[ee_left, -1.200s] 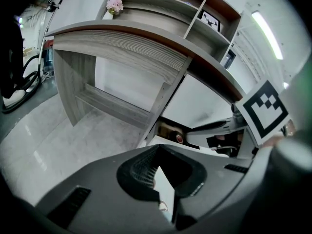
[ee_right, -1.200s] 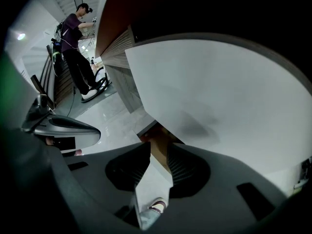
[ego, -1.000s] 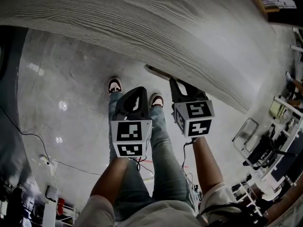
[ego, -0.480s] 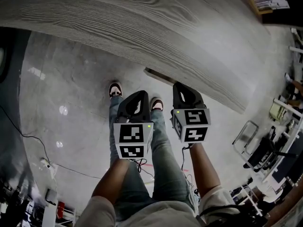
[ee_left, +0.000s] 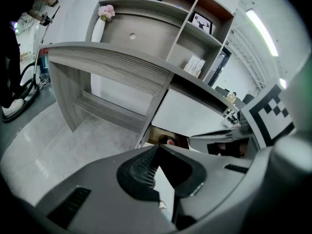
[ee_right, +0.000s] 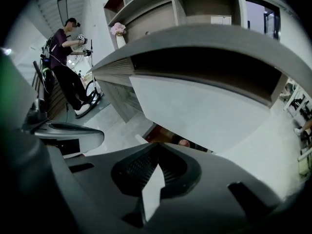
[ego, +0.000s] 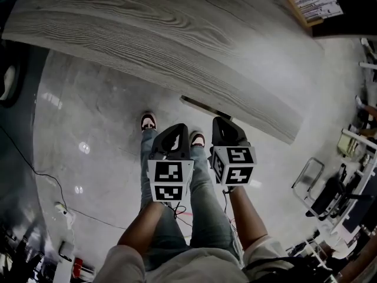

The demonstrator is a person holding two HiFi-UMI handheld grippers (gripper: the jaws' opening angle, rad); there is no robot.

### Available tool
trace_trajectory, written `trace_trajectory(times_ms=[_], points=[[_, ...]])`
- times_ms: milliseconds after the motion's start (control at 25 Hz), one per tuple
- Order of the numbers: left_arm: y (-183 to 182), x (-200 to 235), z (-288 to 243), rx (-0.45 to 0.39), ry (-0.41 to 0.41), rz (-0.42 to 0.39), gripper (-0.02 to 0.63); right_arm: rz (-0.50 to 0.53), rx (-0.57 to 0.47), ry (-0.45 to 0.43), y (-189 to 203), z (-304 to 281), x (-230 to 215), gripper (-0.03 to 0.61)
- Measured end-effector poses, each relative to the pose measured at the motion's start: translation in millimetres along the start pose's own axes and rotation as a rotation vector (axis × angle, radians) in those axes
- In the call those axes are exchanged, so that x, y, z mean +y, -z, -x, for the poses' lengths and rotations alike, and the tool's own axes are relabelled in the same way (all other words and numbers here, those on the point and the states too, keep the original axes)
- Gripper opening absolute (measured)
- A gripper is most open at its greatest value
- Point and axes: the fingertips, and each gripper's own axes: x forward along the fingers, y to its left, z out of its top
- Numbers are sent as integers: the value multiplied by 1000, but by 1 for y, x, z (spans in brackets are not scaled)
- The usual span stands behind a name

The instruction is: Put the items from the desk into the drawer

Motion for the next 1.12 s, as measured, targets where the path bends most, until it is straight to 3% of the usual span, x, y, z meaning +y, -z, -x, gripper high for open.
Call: trace_trajectory(times_ms=[440, 1120], points=[[-44, -33, 35, -11, 17, -69, -3, -35, -14, -7, -18, 50, 3, -2], [-110, -91, 94, -58, 47, -61, -3, -108, -106, 3, -76, 146, -8, 0]])
